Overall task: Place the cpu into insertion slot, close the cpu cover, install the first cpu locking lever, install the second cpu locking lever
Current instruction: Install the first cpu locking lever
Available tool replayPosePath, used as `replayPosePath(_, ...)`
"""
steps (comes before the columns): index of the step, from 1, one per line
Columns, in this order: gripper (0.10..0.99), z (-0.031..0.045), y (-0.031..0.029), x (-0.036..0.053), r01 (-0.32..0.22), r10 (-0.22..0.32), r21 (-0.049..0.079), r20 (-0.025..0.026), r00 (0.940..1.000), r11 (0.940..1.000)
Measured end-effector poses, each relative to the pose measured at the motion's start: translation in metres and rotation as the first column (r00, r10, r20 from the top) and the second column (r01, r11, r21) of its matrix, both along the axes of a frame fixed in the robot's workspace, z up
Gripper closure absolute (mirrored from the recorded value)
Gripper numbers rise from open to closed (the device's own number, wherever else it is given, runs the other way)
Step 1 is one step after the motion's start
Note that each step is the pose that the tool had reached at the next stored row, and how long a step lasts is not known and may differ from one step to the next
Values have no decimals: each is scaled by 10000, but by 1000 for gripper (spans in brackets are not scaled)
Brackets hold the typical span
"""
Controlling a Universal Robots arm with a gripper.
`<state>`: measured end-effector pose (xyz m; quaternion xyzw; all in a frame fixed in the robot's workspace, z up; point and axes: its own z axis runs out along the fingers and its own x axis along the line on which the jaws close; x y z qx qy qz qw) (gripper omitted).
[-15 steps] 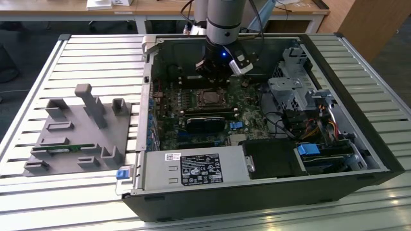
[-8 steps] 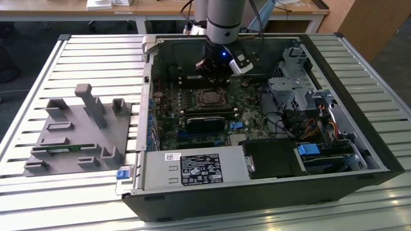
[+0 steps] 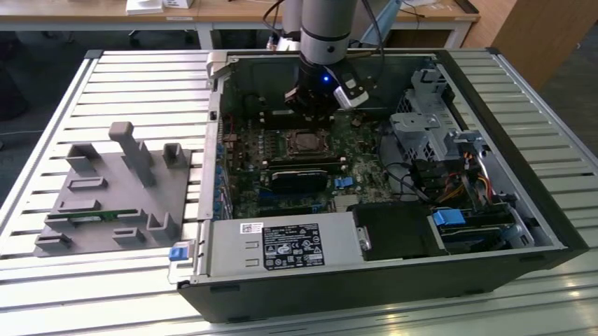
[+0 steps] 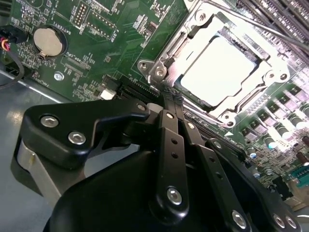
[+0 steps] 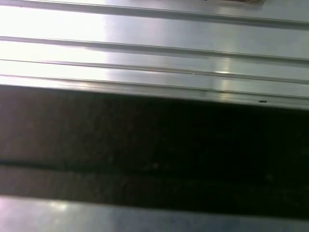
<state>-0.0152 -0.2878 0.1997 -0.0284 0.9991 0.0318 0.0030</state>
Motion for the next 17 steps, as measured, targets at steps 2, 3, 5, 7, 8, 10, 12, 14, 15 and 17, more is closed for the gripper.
replayPosePath(2,980,-7,0,0,0,0,-58,1,10000,10000)
replayPosePath(3,980,-12,1,0,0,0,-82,2,10000,10000)
replayPosePath(5,980,-23,2,1,0,0,-133,-1,10000,9999)
replayPosePath(7,980,-33,5,1,-1,1,-149,-4,10000,9999)
replayPosePath(8,980,-37,6,1,0,0,-150,-4,10000,9999)
replayPosePath(10,980,-51,6,2,1,-1,-147,-4,10000,9999)
replayPosePath(12,980,-53,6,2,1,-1,-146,-4,10000,9999)
replayPosePath(14,980,-49,6,2,0,0,-145,-3,10000,9999)
replayPosePath(15,980,-43,9,4,0,0,-141,1,10000,9999)
replayPosePath(17,980,-19,12,6,0,0,-119,14,10000,9999)
